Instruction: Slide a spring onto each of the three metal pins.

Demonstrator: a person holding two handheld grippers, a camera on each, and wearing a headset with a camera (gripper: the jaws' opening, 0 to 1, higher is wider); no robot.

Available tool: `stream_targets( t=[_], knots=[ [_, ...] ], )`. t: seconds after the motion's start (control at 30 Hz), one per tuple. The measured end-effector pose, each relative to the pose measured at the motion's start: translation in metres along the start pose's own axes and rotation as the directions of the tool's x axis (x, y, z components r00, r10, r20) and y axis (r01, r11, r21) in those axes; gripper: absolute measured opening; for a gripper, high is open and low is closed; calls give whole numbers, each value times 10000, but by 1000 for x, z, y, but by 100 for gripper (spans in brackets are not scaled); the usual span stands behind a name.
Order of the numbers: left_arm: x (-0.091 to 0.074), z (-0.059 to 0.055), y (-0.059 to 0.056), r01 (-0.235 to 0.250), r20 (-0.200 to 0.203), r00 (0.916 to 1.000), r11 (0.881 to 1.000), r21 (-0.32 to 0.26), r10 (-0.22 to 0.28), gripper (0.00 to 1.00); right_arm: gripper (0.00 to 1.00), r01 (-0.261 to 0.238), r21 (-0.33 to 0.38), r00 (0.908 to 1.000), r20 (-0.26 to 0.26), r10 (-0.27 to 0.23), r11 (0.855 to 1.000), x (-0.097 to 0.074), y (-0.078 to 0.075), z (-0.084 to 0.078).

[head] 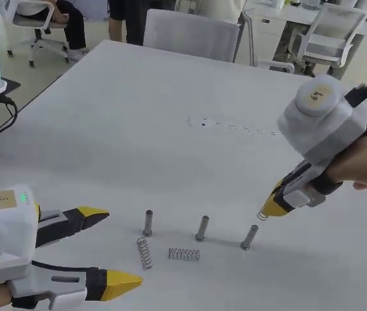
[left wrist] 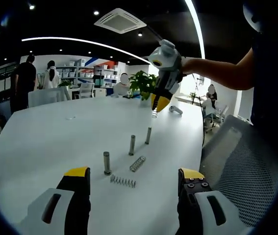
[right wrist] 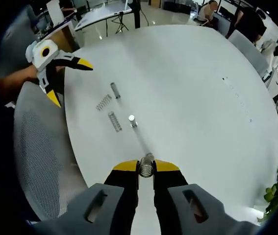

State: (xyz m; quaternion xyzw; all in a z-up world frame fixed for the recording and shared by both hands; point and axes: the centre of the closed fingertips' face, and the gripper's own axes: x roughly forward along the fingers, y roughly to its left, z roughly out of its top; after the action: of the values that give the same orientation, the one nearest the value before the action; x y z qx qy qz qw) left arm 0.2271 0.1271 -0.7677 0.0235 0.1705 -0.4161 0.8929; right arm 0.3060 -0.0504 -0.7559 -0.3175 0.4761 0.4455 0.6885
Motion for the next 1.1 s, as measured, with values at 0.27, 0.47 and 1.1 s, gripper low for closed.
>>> stream_targets(
  t=[0.27, 0.47, 1.1],
  knots=[
    [1, 1, 0, 4, -8, 10000, 10000, 26, -4, 69, 8, -12, 228, 9998, -191, 17, 9997, 16, -8, -8],
    [1, 2, 0, 2, -9, 10000, 10000, 48, -2, 68, 8, -56, 364, 9998, -199, 63, 9993, 23, -9, -9],
    [0, 3, 0, 0, -40, 10000, 10000, 83, 0, 66, 8, -137, 388, 9991, -396, 152, 9992, 42, -8, -15]
  ],
)
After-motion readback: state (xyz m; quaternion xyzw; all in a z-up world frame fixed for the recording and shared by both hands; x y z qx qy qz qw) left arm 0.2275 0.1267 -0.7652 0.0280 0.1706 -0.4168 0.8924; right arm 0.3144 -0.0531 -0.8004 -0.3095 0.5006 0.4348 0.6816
